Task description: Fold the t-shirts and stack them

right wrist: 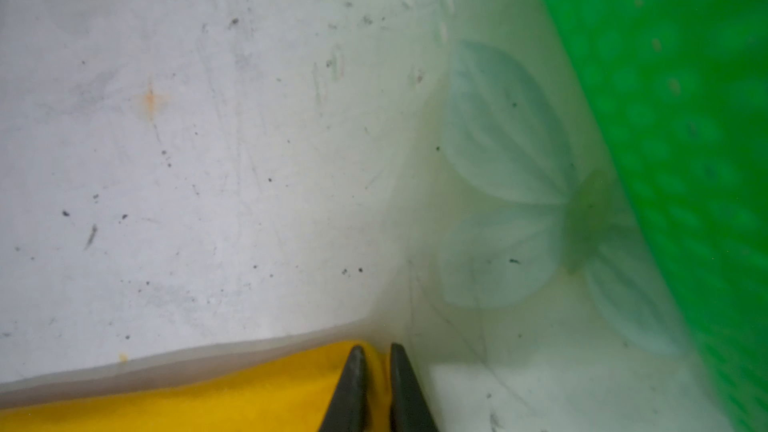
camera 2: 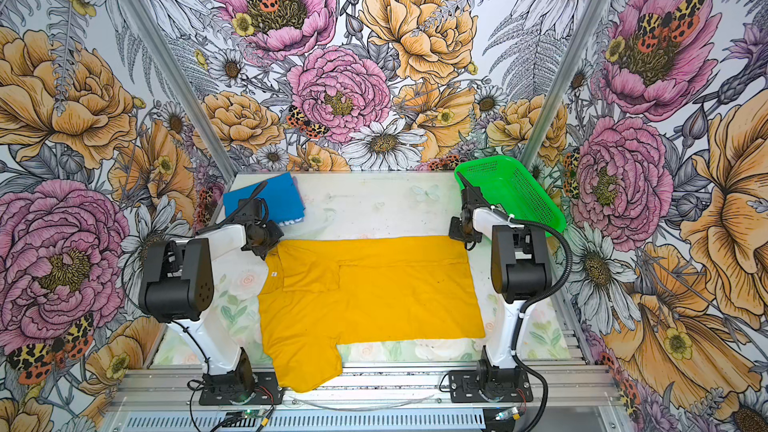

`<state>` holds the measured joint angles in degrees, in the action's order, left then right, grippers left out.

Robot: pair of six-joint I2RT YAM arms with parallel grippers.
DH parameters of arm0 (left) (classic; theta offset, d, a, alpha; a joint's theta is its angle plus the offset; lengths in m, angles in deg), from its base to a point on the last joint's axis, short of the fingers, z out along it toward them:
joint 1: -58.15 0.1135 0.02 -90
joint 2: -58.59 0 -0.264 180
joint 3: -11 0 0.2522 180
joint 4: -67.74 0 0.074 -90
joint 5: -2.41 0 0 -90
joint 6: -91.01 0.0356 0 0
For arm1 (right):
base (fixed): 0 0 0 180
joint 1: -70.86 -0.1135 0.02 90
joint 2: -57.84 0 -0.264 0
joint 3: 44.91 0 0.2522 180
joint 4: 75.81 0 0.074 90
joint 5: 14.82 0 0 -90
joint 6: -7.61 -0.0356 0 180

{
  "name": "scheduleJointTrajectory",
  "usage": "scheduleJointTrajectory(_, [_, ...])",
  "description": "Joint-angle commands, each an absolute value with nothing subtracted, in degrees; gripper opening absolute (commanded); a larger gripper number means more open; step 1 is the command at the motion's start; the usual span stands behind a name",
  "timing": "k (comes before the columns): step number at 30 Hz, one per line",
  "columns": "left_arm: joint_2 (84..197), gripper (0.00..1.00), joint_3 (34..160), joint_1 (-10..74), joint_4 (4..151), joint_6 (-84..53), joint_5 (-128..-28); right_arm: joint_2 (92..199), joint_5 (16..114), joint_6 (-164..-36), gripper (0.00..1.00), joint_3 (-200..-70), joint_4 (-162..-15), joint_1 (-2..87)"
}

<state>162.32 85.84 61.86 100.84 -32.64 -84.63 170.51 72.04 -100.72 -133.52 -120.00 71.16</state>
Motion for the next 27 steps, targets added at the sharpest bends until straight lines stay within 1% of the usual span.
scheduleJointTrajectory(1, [160.72, 0.00, 86.24, 63.26, 100.57, -31.89, -88.29, 171.70, 74.27, -101.42, 0.08, -136.23, -118.78, 70.88])
scheduleJointTrajectory(9, [162.34, 0.00, 92.94, 63.78, 99.60, -29.78, -86.64, 174.17, 74.61, -100.47, 0.07, -141.18, -118.66, 69.48])
scheduleJointTrajectory(10, [164.93, 0.00, 94.23, 63.95, 99.77, -29.58, -86.53, 174.62, 74.71, -100.45, 0.08, -141.91, -118.75, 69.47])
scheduleJointTrajectory(15, [168.84, 0.00, 99.35, 64.12, 100.75, -29.66, -86.08, 176.41, 76.13, -100.20, 0.08, -145.36, -118.95, 69.45])
scheduleJointTrajectory(17, [169.82, 0.00, 100.64, 64.13, 100.75, -29.92, -85.75, 176.76, 75.82, -99.85, 0.10, -146.91, -119.17, 69.38])
scheduleJointTrajectory(18, [170.14, 0.00, 101.15, 64.22, 100.78, -29.89, -85.26, 176.80, 75.38, -99.65, 0.15, -147.79, -119.34, 69.37])
scheduleJointTrajectory(19, [170.31, 0.19, 101.50, 64.30, 100.75, -30.06, -84.67, 176.65, 75.01, -99.43, 0.21, -148.32, -119.51, 69.37])
scheduleJointTrajectory(20, [170.10, 0.44, 101.66, 64.40, 100.56, -30.12, -84.15, 176.14, 74.62, -98.99, 0.28, -148.71, -119.50, 69.22])
scheduleJointTrajectory(21, [169.54, 0.67, 101.52, 64.40, 100.01, -29.96, -83.72, 175.32, 74.27, -98.28, 0.41, -148.80, -119.45, 68.86])
scheduleJointTrajectory(22, [168.69, 0.84, 101.22, 64.39, 99.42, -29.95, -83.50, 174.39, 73.95, -97.56, 0.54, -148.63, -119.46, 68.23])
scheduleJointTrajectory(23, [167.49, 0.98, 100.66, 64.39, 98.51, -29.67, -83.14, 173.22, 73.73, -96.26, 0.66, -148.39, -119.43, 67.66])
scheduleJointTrajectory(24, [166.13, 0.99, 100.16, 64.47, 98.21, -29.42, -83.47, 171.78, 74.02, -95.63, 0.74, -147.81, -119.45, 66.93])
scheduleJointTrajectory(25, [164.77, 0.99, 99.71, 64.63, 98.35, -29.28, -83.95, 170.34, 73.92, -95.33, 0.80, -147.13, -119.53, 66.49])
scheduleJointTrajectory(27, [160.41, 0.99, 98.17, 65.31, 100.62, -30.30, -86.24, 166.59, 73.51, -95.11, 0.88, -144.40, -119.47, 65.22])
